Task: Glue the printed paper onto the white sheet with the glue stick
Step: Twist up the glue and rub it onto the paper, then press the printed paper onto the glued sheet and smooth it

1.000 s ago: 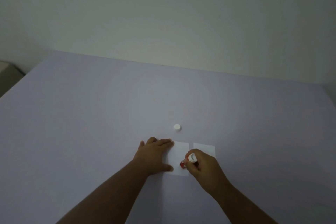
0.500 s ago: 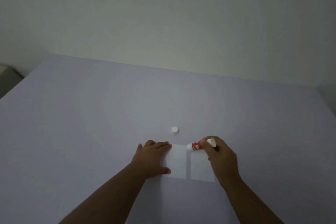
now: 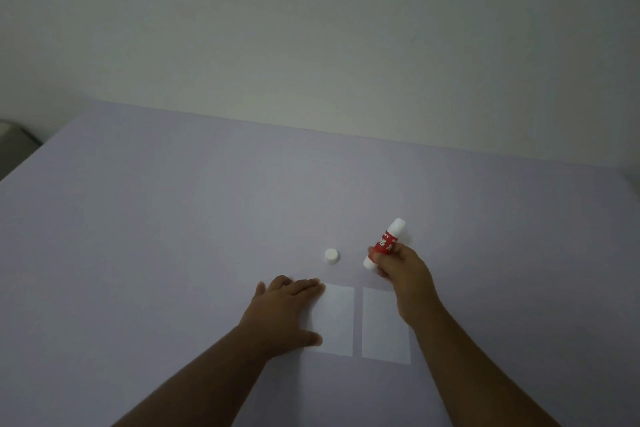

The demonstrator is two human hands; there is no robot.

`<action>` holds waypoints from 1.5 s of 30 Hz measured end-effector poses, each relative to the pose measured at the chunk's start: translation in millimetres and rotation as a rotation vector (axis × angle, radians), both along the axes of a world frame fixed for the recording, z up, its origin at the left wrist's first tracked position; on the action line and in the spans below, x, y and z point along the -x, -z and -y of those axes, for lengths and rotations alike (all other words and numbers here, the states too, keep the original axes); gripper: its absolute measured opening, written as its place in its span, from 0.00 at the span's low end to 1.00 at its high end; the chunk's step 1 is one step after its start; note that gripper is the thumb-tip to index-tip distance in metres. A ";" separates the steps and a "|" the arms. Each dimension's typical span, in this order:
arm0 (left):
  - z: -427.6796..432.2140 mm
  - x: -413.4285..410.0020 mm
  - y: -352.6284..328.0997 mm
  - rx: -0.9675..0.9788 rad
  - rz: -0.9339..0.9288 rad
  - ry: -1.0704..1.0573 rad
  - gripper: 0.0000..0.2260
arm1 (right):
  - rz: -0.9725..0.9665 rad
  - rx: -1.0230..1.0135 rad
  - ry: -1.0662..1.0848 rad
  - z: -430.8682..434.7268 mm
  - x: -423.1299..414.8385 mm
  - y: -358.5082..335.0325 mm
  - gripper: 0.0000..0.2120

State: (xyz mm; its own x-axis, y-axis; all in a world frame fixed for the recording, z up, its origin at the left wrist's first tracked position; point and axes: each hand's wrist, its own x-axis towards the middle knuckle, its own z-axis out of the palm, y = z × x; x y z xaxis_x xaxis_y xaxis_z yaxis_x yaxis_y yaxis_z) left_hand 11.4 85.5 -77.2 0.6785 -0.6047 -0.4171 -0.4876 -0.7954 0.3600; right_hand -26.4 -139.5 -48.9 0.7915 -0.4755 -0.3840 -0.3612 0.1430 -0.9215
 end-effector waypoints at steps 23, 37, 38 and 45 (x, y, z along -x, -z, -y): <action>-2.9 -0.1 1.1 0.001 0.012 0.022 0.39 | -0.127 0.598 0.017 -19.5 -1.0 8.1 0.16; -5.1 2.3 4.6 -0.016 0.091 0.076 0.36 | -0.505 0.506 -0.293 -51.5 34.7 5.4 0.12; -5.1 2.3 4.2 -0.019 0.091 0.078 0.36 | -0.524 0.467 -0.269 -52.2 34.0 5.2 0.12; -4.2 8.7 -2.0 0.195 0.040 -0.090 0.30 | -0.484 0.390 -0.202 -52.4 38.9 0.7 0.13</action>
State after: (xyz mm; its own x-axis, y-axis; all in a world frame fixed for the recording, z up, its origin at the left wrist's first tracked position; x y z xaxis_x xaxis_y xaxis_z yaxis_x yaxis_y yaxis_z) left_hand 2.6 89.7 -75.2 0.7471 -0.6075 -0.2698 -0.4348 -0.7536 0.4930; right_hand -65.3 -87.1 -49.6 0.6607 -0.5122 -0.5488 -0.7332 -0.2832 -0.6183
